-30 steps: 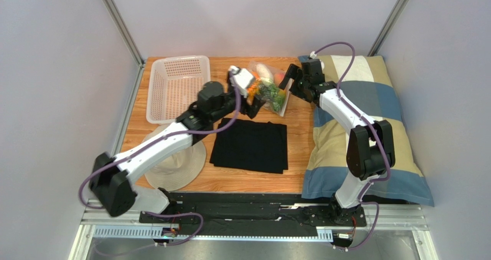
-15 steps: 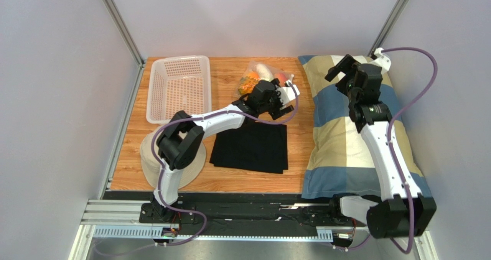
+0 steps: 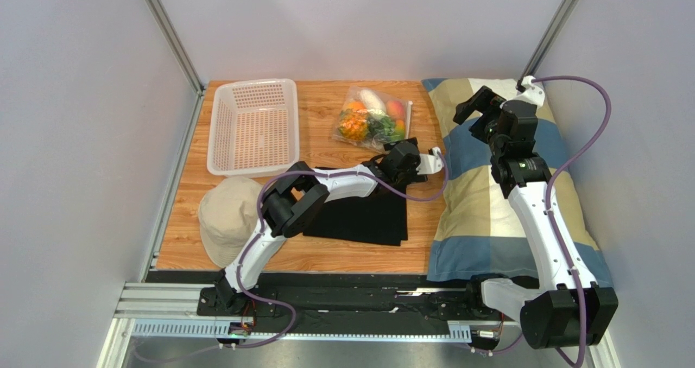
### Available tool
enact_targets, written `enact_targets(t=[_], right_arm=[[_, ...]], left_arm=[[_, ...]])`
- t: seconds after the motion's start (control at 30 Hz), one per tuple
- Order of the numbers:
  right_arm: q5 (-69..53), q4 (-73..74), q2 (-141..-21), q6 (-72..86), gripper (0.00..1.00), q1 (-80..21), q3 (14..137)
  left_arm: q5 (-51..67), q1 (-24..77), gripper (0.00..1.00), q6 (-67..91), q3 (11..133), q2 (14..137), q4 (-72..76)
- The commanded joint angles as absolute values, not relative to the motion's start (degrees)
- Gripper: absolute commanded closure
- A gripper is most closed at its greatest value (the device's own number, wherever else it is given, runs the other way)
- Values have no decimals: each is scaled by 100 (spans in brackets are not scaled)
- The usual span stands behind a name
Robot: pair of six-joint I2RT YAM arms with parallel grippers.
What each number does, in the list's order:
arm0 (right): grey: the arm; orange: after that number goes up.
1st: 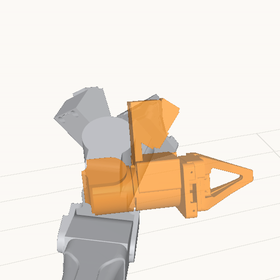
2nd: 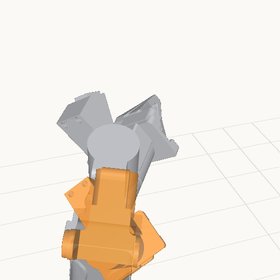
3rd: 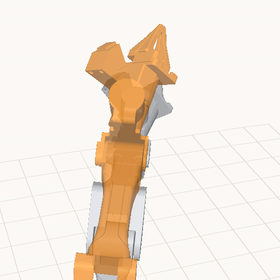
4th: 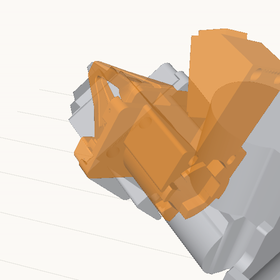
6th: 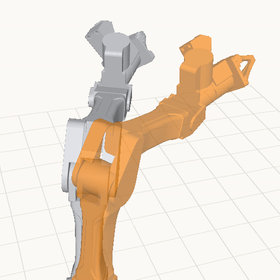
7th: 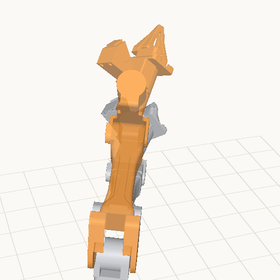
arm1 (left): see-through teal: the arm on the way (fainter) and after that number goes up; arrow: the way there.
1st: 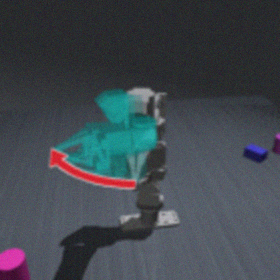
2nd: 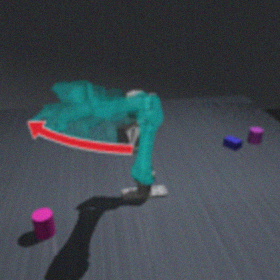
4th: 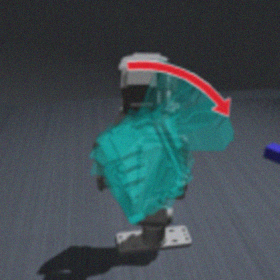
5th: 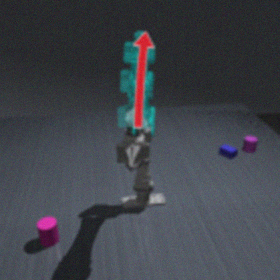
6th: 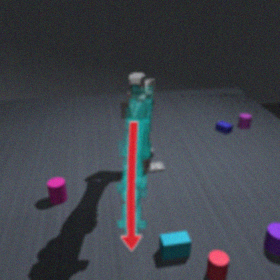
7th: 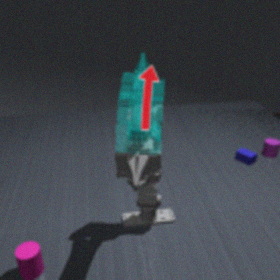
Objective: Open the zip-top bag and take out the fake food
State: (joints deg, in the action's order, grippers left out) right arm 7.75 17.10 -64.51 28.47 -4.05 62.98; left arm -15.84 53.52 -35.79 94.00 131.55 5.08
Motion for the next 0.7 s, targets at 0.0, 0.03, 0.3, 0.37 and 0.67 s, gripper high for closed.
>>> enact_targets(t=[0.0, 0.03, 0.3, 0.37, 0.67], right_arm=[[554, 1187, -6162, 2856, 0, -422, 6135], [554, 1187, -6126, 2856, 0, -422, 6100], [361, 1072, -6170, 2874, 0, -413, 6038], [343, 1063, -6231, 2883, 0, -413, 6047], [79, 984, -6468, 2927, 0, -431, 6073]], left_arm=[[-2293, 5247, 12, -3876, 10299, 13683, 256], [-2329, 5238, 14, -3885, 10518, 13772, 116], [-2864, 5142, 42, -3990, 10845, 13992, 211], [-3031, 5133, 53, -4043, 10986, 14071, 290], [-3129, 5124, 100, -4052, 10802, 13897, 914]])
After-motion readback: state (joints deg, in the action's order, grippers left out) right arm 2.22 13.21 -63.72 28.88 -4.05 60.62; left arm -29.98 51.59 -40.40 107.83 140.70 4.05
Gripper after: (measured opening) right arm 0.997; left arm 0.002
